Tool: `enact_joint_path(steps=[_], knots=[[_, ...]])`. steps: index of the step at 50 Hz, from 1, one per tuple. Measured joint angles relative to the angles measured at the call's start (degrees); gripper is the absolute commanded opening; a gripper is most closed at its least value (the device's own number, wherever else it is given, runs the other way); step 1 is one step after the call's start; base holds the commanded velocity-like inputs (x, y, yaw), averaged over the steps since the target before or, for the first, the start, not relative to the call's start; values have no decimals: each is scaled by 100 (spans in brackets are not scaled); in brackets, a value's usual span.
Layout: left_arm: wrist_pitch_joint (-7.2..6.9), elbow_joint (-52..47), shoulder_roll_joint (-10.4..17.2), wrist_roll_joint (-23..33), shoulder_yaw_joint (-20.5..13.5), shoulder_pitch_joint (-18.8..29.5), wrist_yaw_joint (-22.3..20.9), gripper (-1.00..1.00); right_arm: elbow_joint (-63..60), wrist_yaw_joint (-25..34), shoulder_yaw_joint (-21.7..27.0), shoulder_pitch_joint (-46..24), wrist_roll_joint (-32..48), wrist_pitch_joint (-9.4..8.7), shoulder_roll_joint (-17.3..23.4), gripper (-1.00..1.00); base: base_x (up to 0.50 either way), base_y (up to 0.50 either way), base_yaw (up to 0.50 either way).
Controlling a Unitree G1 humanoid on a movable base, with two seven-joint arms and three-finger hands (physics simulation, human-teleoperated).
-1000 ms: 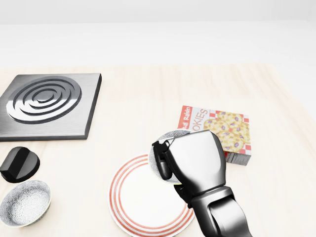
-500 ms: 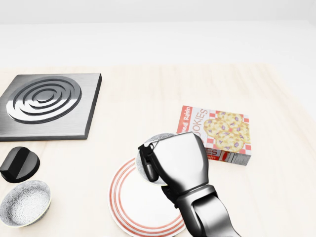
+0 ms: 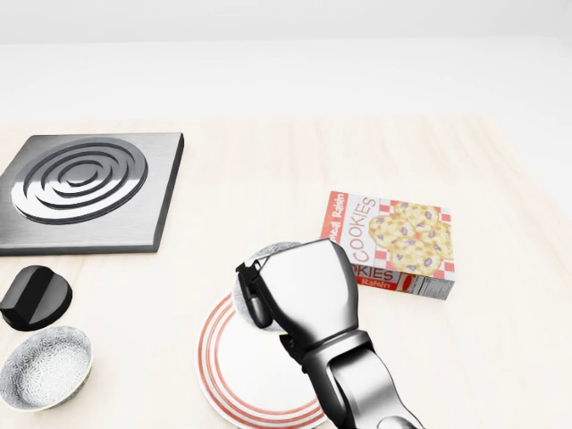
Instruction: Pick the akita bowl next to the plate and place it on the plate.
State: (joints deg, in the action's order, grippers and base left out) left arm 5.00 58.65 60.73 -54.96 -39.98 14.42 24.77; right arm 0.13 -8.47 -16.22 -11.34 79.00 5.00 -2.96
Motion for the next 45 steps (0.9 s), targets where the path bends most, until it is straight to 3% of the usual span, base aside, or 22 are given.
enact_joint_path(steps=[27,45], knots=[[0,-13,-25,24,8,2,1,100,507,-489,-179,34,84,0,-75,-100,0,0,0],[0,36,-33,31,49,44,-22,100,878,-711,-175,79,-450,0,-172,-100,0,0,0]])
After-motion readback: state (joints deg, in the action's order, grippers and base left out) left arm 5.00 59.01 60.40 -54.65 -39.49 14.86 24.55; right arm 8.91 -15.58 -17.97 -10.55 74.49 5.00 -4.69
